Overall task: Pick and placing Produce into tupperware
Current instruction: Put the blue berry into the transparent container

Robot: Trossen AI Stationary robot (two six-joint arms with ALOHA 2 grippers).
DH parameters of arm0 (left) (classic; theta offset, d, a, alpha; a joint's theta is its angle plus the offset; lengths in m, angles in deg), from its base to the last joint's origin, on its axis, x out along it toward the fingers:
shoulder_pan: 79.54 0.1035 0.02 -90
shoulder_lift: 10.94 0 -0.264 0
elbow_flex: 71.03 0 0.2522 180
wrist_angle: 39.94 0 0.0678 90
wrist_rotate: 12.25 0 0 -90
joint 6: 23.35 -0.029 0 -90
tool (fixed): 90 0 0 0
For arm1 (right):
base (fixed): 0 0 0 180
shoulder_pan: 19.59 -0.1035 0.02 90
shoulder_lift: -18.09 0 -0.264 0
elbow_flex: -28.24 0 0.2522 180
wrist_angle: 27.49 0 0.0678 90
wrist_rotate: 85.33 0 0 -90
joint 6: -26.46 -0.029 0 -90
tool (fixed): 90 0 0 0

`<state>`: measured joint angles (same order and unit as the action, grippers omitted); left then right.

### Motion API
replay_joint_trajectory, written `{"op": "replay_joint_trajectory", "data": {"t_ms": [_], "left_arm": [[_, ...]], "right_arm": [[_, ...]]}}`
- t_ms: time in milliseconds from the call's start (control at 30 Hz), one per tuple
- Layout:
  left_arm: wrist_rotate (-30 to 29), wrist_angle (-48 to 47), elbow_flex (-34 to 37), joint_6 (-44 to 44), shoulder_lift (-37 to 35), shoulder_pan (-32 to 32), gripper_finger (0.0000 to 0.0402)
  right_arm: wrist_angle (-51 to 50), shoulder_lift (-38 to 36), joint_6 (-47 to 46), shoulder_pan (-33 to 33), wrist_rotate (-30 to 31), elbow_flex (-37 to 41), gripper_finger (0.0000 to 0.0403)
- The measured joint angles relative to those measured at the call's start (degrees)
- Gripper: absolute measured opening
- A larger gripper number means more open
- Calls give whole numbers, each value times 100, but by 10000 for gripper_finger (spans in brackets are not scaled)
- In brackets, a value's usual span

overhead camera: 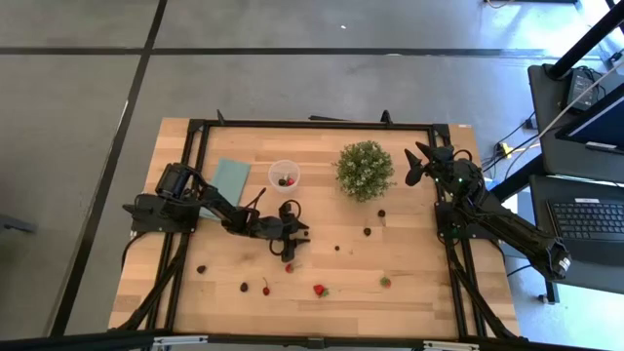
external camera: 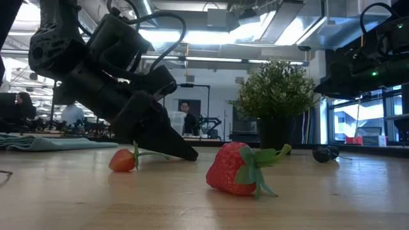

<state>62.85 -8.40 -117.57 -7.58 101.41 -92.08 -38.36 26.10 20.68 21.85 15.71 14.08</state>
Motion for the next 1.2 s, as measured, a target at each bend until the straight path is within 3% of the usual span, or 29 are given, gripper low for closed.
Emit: {"op": "replay_joint_trajectory", "data": {"t_ms": [333, 733, 867, 1033, 1200], "left_arm": [[-93, -81, 9, 170, 2, -46, 104], [-113, -94, 21, 297, -2, -59, 41], [-57, -50, 34, 393, -34, -4, 36], [202, -534, 48, 418, -499, 165, 36], [119, -1710, 68, 215, -1547, 521, 36]], "right_arm": [[0, 0, 1, -1, 0, 0, 239], [0, 0, 1, 1, -1, 0, 239], [0, 0, 1, 0, -1, 1, 239], [0, 0, 1, 1, -1, 0, 239], [0, 0, 1, 0, 0, 0, 239]]}}
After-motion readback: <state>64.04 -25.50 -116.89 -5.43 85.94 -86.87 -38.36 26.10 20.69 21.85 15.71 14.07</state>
